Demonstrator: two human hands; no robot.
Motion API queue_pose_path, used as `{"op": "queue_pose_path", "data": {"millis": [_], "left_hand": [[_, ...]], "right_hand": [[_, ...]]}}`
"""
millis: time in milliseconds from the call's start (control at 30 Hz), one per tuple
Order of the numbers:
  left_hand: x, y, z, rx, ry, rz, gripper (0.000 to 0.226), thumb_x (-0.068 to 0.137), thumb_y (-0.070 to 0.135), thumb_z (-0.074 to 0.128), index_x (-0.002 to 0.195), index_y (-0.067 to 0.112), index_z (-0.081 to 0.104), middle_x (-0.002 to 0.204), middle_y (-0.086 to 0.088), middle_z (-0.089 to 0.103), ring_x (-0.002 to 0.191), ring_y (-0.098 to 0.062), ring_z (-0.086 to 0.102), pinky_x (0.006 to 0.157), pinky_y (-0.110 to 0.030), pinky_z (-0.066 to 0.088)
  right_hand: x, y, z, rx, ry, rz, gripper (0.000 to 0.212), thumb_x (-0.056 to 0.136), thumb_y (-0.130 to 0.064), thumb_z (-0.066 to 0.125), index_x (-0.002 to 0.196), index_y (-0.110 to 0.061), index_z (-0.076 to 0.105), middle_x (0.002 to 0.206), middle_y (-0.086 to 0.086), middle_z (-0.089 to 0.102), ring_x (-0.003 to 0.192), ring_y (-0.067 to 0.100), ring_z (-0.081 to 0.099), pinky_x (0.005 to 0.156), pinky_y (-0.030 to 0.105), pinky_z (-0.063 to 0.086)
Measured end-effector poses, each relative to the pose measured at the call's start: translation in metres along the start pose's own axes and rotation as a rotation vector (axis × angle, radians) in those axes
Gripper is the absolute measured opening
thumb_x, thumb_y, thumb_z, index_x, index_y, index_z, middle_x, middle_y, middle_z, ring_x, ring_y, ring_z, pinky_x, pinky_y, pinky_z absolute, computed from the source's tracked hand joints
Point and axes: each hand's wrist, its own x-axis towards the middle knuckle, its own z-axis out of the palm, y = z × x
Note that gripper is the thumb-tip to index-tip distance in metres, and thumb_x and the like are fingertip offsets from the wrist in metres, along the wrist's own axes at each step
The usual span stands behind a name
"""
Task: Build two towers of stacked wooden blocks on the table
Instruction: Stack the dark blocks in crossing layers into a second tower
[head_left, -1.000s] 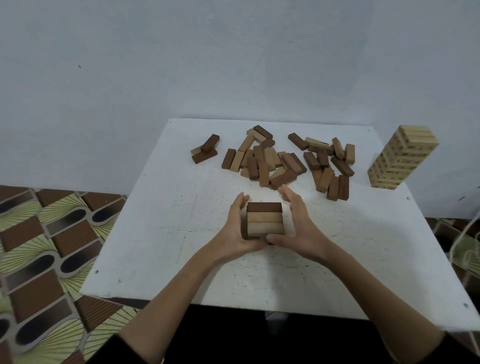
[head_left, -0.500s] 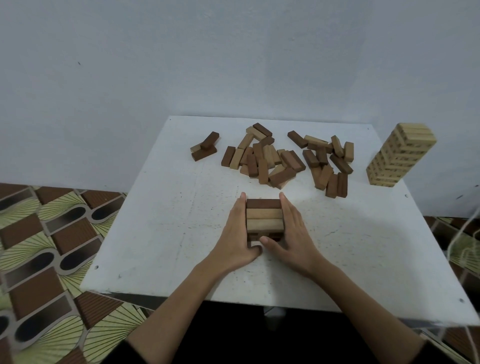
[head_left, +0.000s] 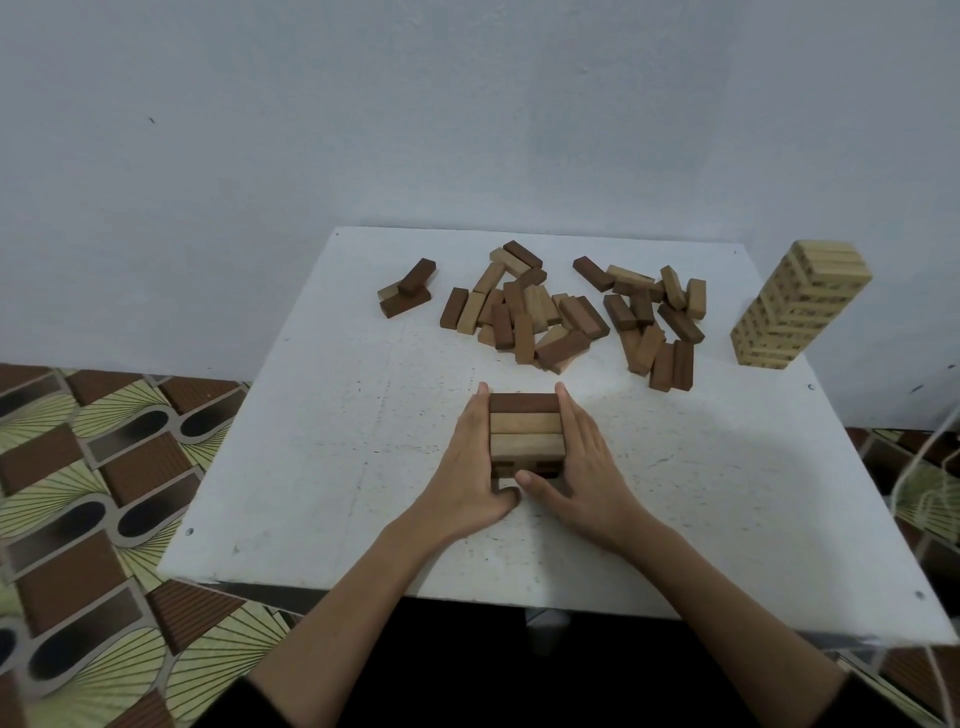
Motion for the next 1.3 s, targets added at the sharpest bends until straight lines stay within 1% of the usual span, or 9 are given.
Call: {"op": "queue_pose_path", "data": {"millis": [333, 567, 633, 700, 767, 833, 933, 1067, 1300], "left_hand": [[-0.003, -0.001, 0.001, 0.100, -0.001, 0.025, 0.111, 0.080, 0.021, 0.070, 0.148, 0.020, -0.018, 0.159, 0.004, -0.009, 0.147, -0.015, -0.002, 0.119, -0.040, 0.019], [-0.004, 0.001, 0.001, 0.105, 0.003, 0.014, 0.111, 0.080, 0.023, 0.071, 0.148, 0.018, -0.016, 0.159, 0.002, -0.006, 0.146, -0.015, 0.000, 0.119, -0.039, 0.017], [-0.003, 0.000, 0.000, 0.083, -0.007, 0.002, 0.111, 0.079, 0.022, 0.071, 0.149, 0.018, -0.016, 0.159, 0.002, -0.005, 0.146, -0.014, 0.000, 0.119, -0.038, 0.016], [-0.003, 0.001, -0.002, 0.022, -0.006, -0.024, 0.114, 0.077, 0.023, 0.075, 0.149, 0.019, -0.013, 0.158, 0.001, 0.000, 0.146, -0.015, 0.004, 0.118, -0.037, 0.019], [-0.001, 0.002, -0.009, -0.030, 0.000, -0.063, 0.118, 0.072, 0.027, 0.081, 0.150, 0.022, -0.008, 0.154, 0.003, 0.006, 0.143, -0.015, 0.010, 0.115, -0.032, 0.023], [0.004, 0.005, -0.017, -0.042, -0.015, -0.068, 0.126, 0.065, 0.030, 0.086, 0.148, 0.029, -0.009, 0.150, 0.013, 0.010, 0.139, -0.012, 0.016, 0.112, -0.031, 0.027], [0.013, 0.013, -0.031, -0.003, -0.081, -0.045, 0.133, 0.058, 0.031, 0.090, 0.142, 0.046, -0.011, 0.145, 0.023, 0.014, 0.136, -0.011, 0.021, 0.110, -0.036, 0.033], [0.019, 0.032, -0.044, 0.270, -0.185, 0.049, 0.134, 0.062, 0.034, 0.088, 0.146, 0.033, -0.016, 0.150, 0.002, 0.017, 0.135, -0.020, 0.025, 0.106, -0.044, 0.038], [0.023, 0.038, -0.049, 0.377, -0.243, 0.068, 0.130, 0.064, 0.030, 0.086, 0.145, 0.033, -0.015, 0.140, -0.005, 0.037, 0.116, -0.021, 0.048, 0.092, -0.043, 0.050]], "right_hand": [[0.000, 0.005, 0.002, -0.113, -0.049, 0.025, 0.112, 0.067, -0.089, 0.013, 0.146, -0.018, -0.020, 0.158, -0.003, -0.012, 0.144, 0.013, -0.005, 0.118, 0.035, 0.001], [-0.001, 0.003, 0.001, -0.118, -0.061, 0.050, 0.116, 0.064, -0.091, 0.012, 0.147, -0.016, -0.017, 0.158, -0.002, -0.007, 0.144, 0.015, -0.002, 0.117, 0.035, 0.002], [0.000, 0.001, -0.002, -0.070, -0.065, 0.056, 0.120, 0.062, -0.092, 0.019, 0.147, -0.015, -0.016, 0.158, -0.001, -0.006, 0.144, 0.014, -0.001, 0.118, 0.036, 0.004], [0.002, -0.004, -0.008, 0.005, -0.078, 0.075, 0.123, 0.064, -0.086, 0.042, 0.148, -0.015, -0.014, 0.158, -0.001, -0.006, 0.144, 0.015, -0.002, 0.117, 0.038, 0.007], [0.005, -0.009, -0.019, 0.036, -0.107, 0.129, 0.126, 0.066, -0.068, 0.068, 0.148, -0.016, -0.013, 0.157, -0.003, -0.005, 0.143, 0.015, -0.002, 0.115, 0.037, 0.011], [0.009, -0.012, -0.034, 0.058, -0.124, 0.153, 0.127, 0.063, -0.051, 0.080, 0.147, -0.018, -0.009, 0.155, -0.002, 0.003, 0.142, 0.019, 0.005, 0.114, 0.037, 0.018], [0.017, -0.019, -0.054, 0.023, -0.210, 0.062, 0.131, 0.060, -0.046, 0.083, 0.146, -0.020, -0.011, 0.155, 0.000, 0.004, 0.140, 0.022, 0.013, 0.114, 0.043, 0.024], [0.029, -0.030, -0.067, -0.168, -0.297, -0.035, 0.129, 0.062, -0.038, 0.085, 0.147, -0.020, -0.011, 0.154, 0.001, 0.010, 0.134, 0.027, 0.025, 0.106, 0.043, 0.035], [0.038, -0.033, -0.060, -0.302, -0.304, -0.120, 0.127, 0.062, -0.036, 0.083, 0.147, -0.023, -0.011, 0.143, 0.006, 0.033, 0.111, 0.025, 0.050, 0.086, 0.043, 0.051]]}}
